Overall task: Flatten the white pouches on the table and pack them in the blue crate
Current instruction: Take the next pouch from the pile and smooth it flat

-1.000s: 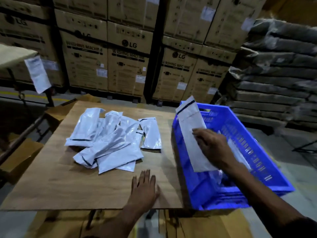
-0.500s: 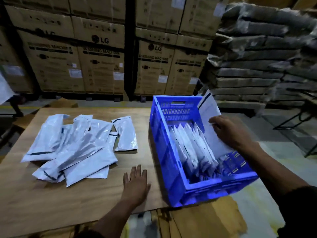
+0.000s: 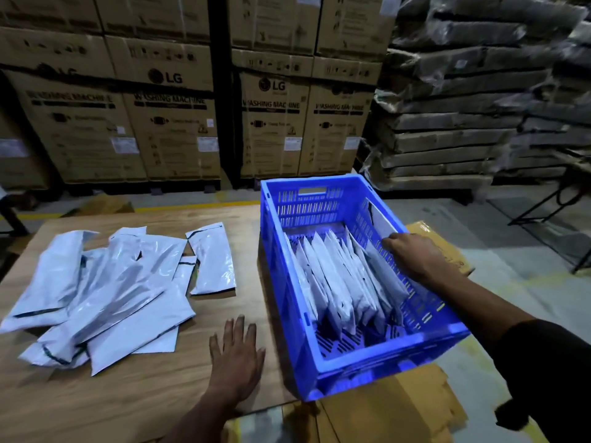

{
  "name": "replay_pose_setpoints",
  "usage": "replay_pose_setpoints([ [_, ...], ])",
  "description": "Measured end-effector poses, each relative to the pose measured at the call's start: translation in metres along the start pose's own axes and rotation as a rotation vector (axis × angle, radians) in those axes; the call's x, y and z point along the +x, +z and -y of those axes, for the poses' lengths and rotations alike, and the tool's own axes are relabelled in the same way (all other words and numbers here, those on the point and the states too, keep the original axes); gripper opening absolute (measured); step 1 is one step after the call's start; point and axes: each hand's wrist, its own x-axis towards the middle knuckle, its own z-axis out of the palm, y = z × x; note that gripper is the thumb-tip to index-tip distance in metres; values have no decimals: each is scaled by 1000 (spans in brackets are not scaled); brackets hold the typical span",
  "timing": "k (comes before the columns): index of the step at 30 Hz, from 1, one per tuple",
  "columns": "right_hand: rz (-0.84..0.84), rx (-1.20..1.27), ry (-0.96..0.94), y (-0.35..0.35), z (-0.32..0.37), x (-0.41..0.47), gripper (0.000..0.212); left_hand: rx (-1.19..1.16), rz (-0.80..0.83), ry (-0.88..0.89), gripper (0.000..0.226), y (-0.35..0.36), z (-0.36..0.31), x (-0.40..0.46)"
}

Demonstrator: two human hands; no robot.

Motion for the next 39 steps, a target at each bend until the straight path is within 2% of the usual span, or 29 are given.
replay_pose_setpoints([
  [5,92,-47,30,16,3,1,23,-12,-25,4,60,4,3,1],
  [8,120,-63,42,31,5,1,21,-27,3,-20,73,6,5,3],
  [12,169,19,37,46,7,3,20,-48,33,-35,68,4,4,1],
  [16,172,83,37,61,9,7,17,-66,30,-37,74,6,3,1],
  [20,170,136,23,74,7,13,17,-90,44,-61,66,9,3,2],
  [27,187,291,64,87,12,11,15,-83,84,-63,64,4,2,-2],
  [34,110,85,190,54,42,3,22,-58,45,-35,55,0,1,-3],
  [36,9,94,201,39,53,4,20,-55,26,-13,55,0,3,-5],
  [39,-168,232,138,6,75,14,12,-39,21,0,61,0,10,-9],
])
